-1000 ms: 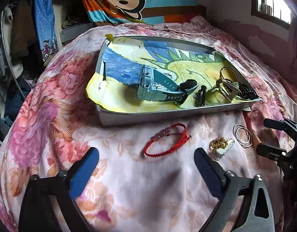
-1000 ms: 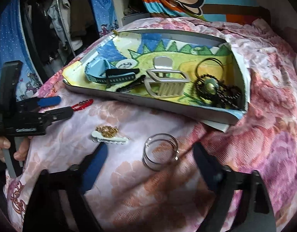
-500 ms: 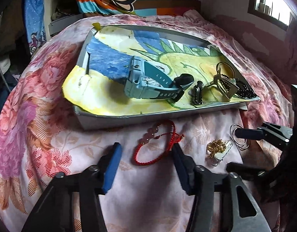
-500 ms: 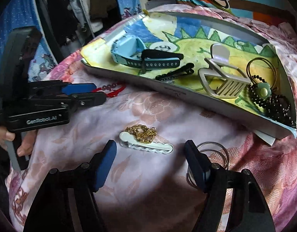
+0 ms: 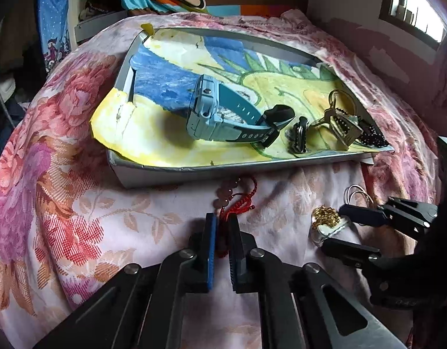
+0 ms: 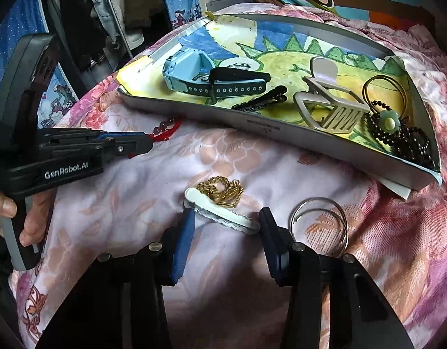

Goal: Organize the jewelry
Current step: 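Grasp the red bead bracelet with the left tool while the right tool grasps the white hairclip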

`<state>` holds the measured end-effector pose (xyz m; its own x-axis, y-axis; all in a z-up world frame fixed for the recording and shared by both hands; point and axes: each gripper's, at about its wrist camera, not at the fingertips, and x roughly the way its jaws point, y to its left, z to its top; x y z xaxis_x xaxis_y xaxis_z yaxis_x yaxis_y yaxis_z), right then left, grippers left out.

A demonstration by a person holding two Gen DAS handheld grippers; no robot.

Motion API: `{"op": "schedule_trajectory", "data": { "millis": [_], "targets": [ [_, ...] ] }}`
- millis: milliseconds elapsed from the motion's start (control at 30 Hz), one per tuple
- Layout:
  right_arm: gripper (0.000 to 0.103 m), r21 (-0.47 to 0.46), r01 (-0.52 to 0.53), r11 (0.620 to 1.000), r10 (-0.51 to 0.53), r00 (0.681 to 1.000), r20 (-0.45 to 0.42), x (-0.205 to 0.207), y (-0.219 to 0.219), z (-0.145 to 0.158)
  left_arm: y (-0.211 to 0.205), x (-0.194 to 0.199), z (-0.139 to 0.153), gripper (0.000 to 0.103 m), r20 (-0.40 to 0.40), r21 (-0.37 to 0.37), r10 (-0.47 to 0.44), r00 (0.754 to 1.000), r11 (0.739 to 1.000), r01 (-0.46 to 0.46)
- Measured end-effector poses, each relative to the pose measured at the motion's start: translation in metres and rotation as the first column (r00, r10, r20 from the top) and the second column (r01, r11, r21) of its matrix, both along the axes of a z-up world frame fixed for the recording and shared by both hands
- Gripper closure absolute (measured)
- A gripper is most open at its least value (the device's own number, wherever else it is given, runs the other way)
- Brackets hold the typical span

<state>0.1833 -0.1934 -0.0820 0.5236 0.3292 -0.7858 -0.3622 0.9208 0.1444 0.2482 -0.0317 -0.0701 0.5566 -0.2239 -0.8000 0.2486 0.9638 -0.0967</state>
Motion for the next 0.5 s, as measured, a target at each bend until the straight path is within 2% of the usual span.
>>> {"op": "schedule_trajectory", "data": {
  "millis": [200,300,467,500],
  "targets": [
    [0.089,-0.015,-0.019,1.0,0.02,1.0,0.013,-0.011,-0.002,0.005,0.001,-0.003,0.001,0.097,-0.04,-0.036,0.044,0.998,0.998,-0.045],
    [0.093,-0.036,-0.044,0.998,0.045,0.999,0.024,-0.017,0.002,0.007,0.0,-0.007,0.002,0.097,-0.059,-0.062,0.054,0.997,0.996,-0.057],
    [0.094,-0.044,-0.064,0.997,0.066,0.997,0.041,-0.024,0.003,0.01,-0.004,-0.016,0.004,0.097,-0.067,-0.078,0.042,0.997,0.996,-0.047],
    [0.1,-0.041,-0.068,0.997,0.07,0.997,0.044,-0.025,0.002,0.01,-0.004,-0.018,0.004,0.097,-0.068,-0.08,0.04,0.997,0.996,-0.045]
  ]
}}
